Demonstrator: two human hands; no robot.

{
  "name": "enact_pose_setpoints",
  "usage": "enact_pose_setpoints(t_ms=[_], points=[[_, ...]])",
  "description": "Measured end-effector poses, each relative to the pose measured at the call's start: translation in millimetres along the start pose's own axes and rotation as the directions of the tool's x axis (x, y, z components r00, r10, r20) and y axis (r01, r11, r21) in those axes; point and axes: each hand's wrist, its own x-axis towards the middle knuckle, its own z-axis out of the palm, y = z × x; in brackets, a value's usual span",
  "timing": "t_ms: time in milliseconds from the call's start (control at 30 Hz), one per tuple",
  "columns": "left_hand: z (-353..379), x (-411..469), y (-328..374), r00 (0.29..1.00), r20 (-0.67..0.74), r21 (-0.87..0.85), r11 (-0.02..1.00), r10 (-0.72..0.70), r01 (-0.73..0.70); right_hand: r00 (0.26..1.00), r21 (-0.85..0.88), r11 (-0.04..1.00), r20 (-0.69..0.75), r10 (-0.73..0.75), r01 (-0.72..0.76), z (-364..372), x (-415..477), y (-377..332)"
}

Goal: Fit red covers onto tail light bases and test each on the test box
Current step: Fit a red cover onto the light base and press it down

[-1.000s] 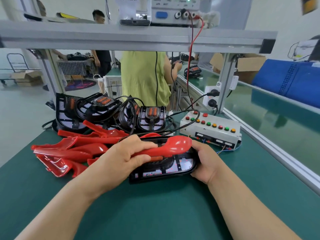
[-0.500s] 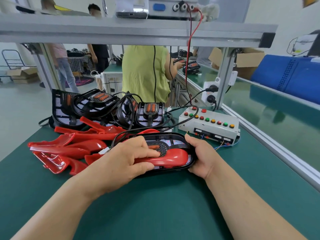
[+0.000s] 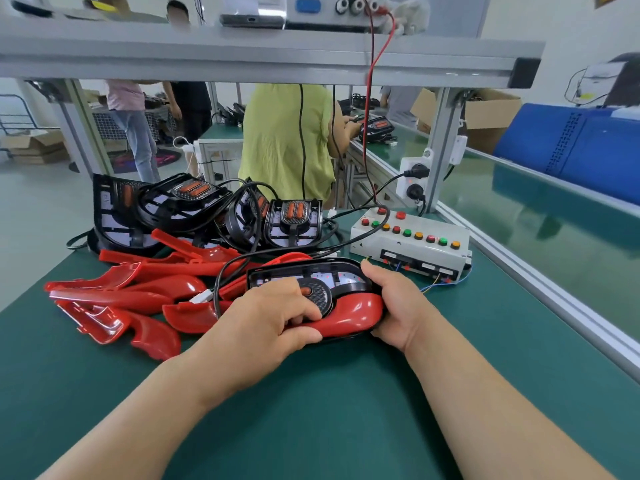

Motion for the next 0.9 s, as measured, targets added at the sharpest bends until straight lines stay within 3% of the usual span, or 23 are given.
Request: enact_pose_setpoints(t_ms=[267,500,900], points=[[-11,0,2,0.997,-0.005,0.047,0.996,0.08,-0.08,1.0,-0.017,1.0,0.007,-0.002,0.002,-1,-1,-2],[-11,-2,1,0.998,-0.032,0.083,0.996,0.047,-0.044,1.0,-0.018,1.0,0.007,0.001,-0.001,-3,1,-2],[-6,0,6,0.988,0.031,0.205,0.967,0.151,-0.154,1.0,-0.058,0.998,-0.004,-0.015,0.015,-5,5,1]])
